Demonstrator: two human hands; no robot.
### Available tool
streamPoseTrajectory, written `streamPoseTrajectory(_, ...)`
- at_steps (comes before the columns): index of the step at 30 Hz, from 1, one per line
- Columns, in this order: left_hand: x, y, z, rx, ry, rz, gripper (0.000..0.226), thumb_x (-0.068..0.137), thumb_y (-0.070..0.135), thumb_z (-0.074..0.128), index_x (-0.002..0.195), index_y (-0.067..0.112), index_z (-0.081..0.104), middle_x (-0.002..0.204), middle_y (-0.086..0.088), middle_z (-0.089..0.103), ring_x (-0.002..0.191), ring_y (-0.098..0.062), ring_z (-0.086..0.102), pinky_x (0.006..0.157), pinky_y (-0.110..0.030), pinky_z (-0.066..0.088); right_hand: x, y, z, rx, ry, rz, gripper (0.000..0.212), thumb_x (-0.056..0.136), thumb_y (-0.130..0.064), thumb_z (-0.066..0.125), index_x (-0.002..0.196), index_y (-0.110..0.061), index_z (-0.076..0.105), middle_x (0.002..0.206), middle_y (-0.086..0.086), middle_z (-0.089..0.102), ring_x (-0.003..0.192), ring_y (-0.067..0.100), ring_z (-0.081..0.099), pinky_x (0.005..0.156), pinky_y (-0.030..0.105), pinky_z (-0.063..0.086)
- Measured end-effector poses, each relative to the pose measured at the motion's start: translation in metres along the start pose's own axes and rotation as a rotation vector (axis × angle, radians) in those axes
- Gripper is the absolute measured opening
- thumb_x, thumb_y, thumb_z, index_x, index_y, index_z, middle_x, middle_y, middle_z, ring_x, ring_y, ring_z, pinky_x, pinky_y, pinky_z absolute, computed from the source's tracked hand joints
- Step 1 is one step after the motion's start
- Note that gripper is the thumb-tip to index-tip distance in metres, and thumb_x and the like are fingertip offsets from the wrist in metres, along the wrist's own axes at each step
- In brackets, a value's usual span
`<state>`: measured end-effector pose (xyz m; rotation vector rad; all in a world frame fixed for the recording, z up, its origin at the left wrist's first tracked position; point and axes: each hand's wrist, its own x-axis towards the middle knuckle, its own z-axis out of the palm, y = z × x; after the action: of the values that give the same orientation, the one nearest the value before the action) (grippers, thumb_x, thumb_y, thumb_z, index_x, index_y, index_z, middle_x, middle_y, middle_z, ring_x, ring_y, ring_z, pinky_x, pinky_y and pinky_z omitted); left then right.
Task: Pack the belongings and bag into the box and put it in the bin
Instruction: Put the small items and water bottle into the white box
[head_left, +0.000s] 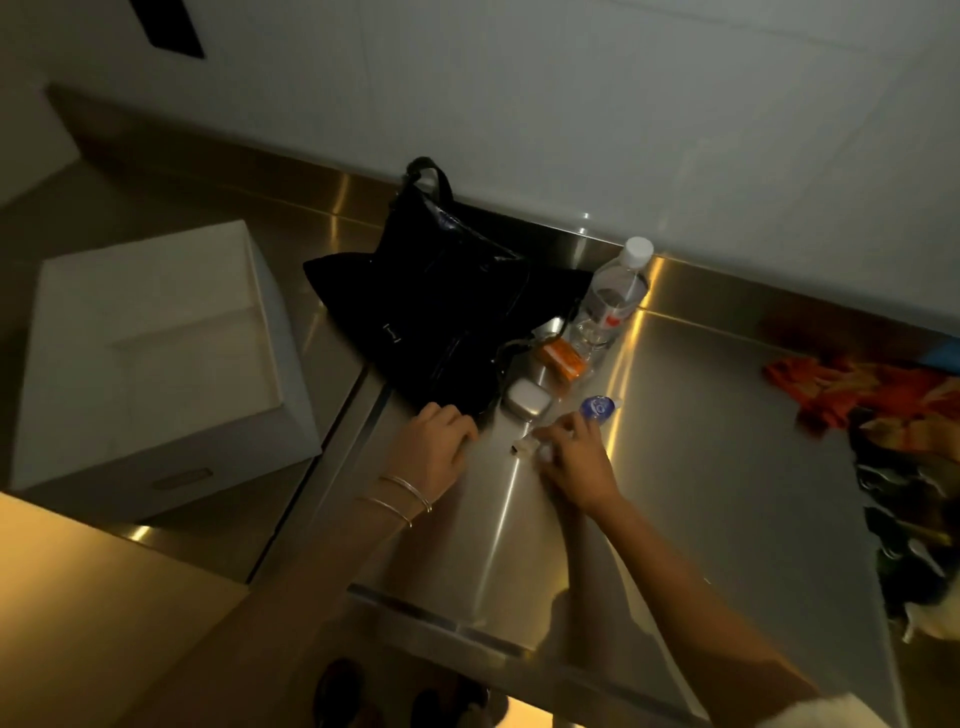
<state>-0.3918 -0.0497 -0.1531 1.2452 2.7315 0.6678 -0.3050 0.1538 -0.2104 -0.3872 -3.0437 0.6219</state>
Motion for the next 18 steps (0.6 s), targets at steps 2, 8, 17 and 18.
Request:
streamPoseTrajectory(2, -0.005, -0.008, -0.007, -0.016, 0.019, -0.020, 0.024, 0.065, 0.001, 0.072, 0.085, 0.012, 0.065, 0.085, -0.007, 0.066, 0.080, -0.026, 0.058, 0.063, -0.033, 0.051, 0.006, -0.003, 0.002, -0.034, 0.021, -0.029, 0.038, 0.069, -0.015, 0.076, 0.104, -0.010, 0.062, 0.115, 0.014, 0.057, 0.106, 0.035, 0.048, 0.085, 0.042, 0.044)
streamPoseTrajectory(8, -0.019, -0.026, -0.033, 0.036, 0.075, 0.033, 0.027, 0.063, 0.001, 0.074, 0.085, 0.014, 0.065, 0.086, -0.004, 0.066, 0.080, -0.024, 0.061, 0.061, -0.027, 0.044, 0.005, -0.019, 0.010, -0.123, -0.014, 0.004, 0.026, 0.076, -0.016, 0.066, 0.100, -0.014, 0.057, 0.104, 0.009, 0.062, 0.098, 0.032, 0.052, 0.075, 0.040, 0.042)
streamPoseTrajectory(17, -0.076, -0.111, -0.120, 0.101, 0.278, -0.066, 0.038, 0.057, 0.002, 0.071, 0.092, 0.012, 0.058, 0.092, -0.013, 0.064, 0.089, -0.024, 0.048, 0.068, -0.038, 0.052, 0.052, -0.159, -0.027, 0.141, 0.076, -0.139, 0.023, 0.078, -0.019, 0.070, 0.099, -0.010, 0.062, 0.102, 0.010, 0.060, 0.095, 0.025, 0.056, 0.076, 0.040, 0.048)
streamPoseTrajectory(18, -0.084, -0.118, -0.127, 0.105, 0.273, -0.117, 0.042, 0.056, 0.001, 0.076, 0.094, 0.011, 0.060, 0.095, -0.013, 0.064, 0.091, -0.027, 0.052, 0.070, -0.039, 0.052, 0.059, -0.179, -0.032, 0.141, 0.087, -0.172, 0.023, 0.079, -0.020, 0.069, 0.099, -0.012, 0.062, 0.103, 0.008, 0.060, 0.096, 0.023, 0.056, 0.078, 0.039, 0.048)
